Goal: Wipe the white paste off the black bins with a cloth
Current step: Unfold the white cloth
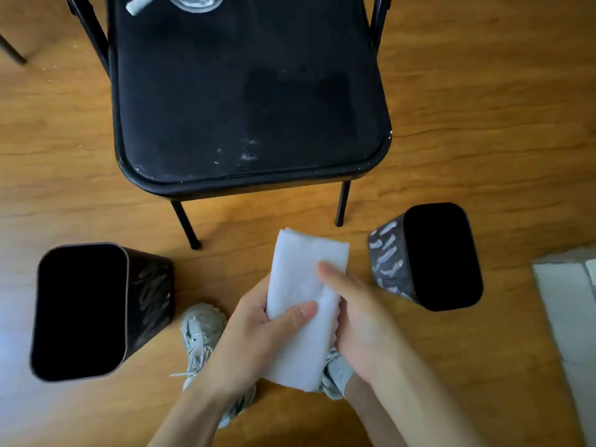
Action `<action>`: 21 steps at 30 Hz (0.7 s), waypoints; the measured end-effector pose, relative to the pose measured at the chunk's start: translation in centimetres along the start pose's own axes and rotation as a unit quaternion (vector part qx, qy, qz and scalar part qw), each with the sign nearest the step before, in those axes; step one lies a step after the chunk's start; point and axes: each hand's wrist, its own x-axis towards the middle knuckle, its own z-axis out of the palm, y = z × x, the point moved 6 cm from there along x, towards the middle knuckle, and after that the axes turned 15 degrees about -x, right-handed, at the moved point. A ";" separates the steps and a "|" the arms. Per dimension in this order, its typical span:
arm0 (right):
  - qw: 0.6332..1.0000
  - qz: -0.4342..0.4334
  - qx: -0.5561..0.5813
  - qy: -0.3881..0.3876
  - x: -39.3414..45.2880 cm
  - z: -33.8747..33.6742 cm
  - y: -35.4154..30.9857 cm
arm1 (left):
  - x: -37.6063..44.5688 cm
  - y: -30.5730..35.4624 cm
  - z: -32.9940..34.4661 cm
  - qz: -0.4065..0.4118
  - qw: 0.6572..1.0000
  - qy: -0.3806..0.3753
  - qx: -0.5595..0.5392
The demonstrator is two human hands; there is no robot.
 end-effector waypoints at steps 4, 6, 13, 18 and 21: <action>0.997 0.020 -0.004 -0.072 -1.8 0.4 2.5 | -1.7 -0.3 0.6 0.001 0.998 -0.052 0.022; 0.997 0.002 0.003 -0.083 -2.9 0.6 2.4 | -2.6 0.3 1.5 0.032 0.995 -0.059 0.072; 0.989 -0.137 -0.026 0.046 -7.9 0.1 -0.4 | -4.3 0.9 4.6 0.115 0.968 0.022 0.220; 0.968 -0.167 -0.067 0.175 -7.7 -1.7 -0.3 | -4.7 0.6 6.5 0.180 0.886 0.138 0.405; 0.931 -0.246 -0.112 0.248 -8.2 -3.6 -3.3 | -4.0 0.9 7.8 0.225 0.901 0.166 0.332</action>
